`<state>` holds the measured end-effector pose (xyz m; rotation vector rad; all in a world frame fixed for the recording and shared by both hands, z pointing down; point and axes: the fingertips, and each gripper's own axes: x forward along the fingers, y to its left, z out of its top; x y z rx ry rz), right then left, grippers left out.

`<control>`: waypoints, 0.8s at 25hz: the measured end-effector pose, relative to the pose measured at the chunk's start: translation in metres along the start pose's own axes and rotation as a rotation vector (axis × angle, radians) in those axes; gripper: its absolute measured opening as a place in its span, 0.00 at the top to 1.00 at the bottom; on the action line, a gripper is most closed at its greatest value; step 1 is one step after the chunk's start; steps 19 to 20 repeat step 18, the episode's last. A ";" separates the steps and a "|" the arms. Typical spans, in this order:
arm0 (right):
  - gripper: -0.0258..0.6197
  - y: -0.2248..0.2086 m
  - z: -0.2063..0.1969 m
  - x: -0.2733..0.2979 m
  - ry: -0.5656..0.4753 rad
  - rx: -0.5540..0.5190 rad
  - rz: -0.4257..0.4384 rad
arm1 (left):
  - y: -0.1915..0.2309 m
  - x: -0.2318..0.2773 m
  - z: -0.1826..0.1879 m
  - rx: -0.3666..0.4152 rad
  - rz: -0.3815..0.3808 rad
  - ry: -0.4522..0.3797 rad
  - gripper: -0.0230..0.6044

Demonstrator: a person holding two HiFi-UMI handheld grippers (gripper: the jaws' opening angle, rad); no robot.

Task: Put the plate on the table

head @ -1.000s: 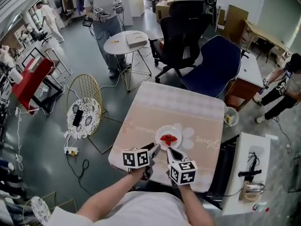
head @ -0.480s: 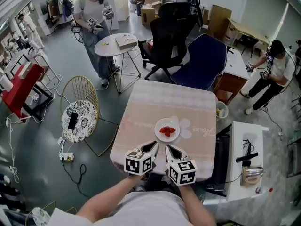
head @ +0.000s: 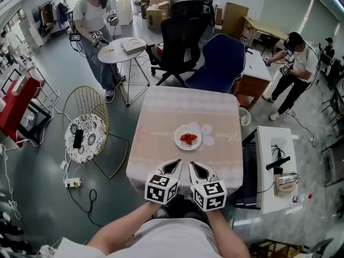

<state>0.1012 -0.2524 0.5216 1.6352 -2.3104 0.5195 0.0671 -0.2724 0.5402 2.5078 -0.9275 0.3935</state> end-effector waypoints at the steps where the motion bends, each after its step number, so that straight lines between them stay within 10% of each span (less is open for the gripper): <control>1: 0.95 0.003 -0.001 -0.002 -0.001 -0.002 -0.005 | -0.002 -0.003 -0.001 0.007 -0.007 -0.005 0.95; 20: 0.95 0.028 -0.004 -0.006 0.001 -0.044 -0.014 | 0.000 -0.028 -0.007 0.013 -0.037 -0.034 0.95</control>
